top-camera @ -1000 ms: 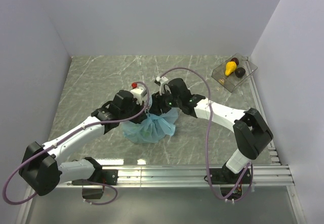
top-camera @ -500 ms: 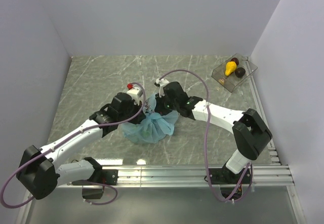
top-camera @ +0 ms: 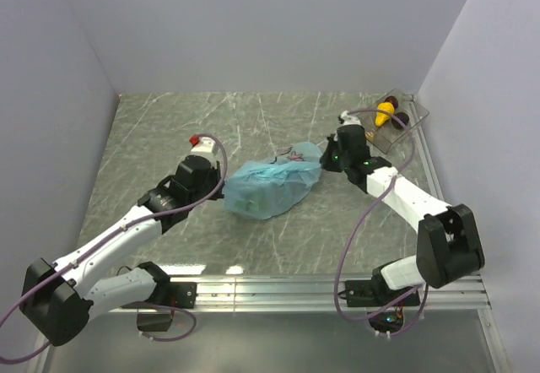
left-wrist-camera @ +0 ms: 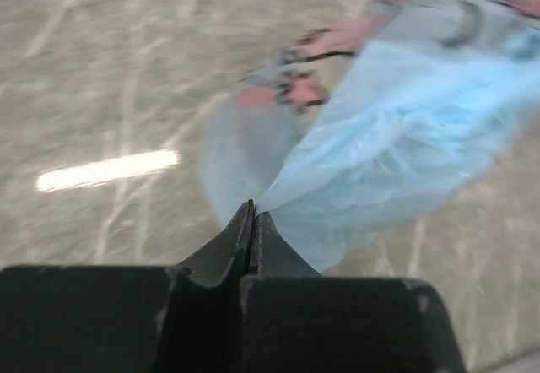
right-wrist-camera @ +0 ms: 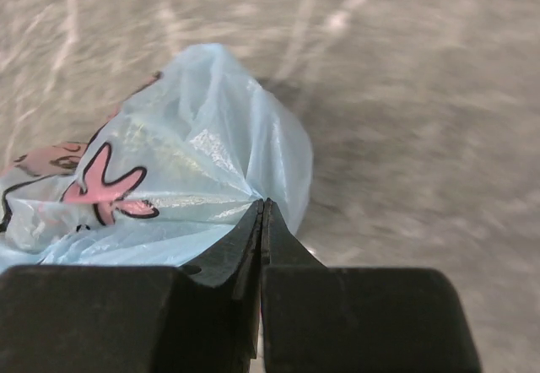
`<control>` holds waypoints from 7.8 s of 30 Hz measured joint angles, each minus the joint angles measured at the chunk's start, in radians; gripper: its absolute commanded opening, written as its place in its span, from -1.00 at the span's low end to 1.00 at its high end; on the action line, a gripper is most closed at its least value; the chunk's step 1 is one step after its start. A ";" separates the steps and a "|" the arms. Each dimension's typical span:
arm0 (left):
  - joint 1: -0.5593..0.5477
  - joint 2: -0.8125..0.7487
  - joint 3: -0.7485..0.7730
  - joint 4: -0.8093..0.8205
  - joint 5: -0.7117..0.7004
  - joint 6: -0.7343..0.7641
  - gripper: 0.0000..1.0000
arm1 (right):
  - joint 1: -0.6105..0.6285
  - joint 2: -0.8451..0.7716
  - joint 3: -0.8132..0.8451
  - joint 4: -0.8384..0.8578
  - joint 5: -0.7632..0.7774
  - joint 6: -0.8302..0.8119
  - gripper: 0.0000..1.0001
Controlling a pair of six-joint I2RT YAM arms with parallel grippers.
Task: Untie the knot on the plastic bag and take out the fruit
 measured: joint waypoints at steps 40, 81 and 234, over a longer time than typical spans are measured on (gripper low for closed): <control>0.136 0.193 0.242 0.048 0.237 0.096 0.99 | 0.380 -0.151 0.222 -0.050 -0.111 -0.316 0.86; 0.217 -0.241 -0.378 0.362 0.211 -0.345 -0.99 | 0.260 -0.470 -0.220 -0.283 -0.011 -0.106 0.40; -0.001 -0.278 -0.307 0.235 -0.002 -0.418 -0.99 | 0.538 -0.093 -0.038 -0.286 -0.063 -0.215 0.57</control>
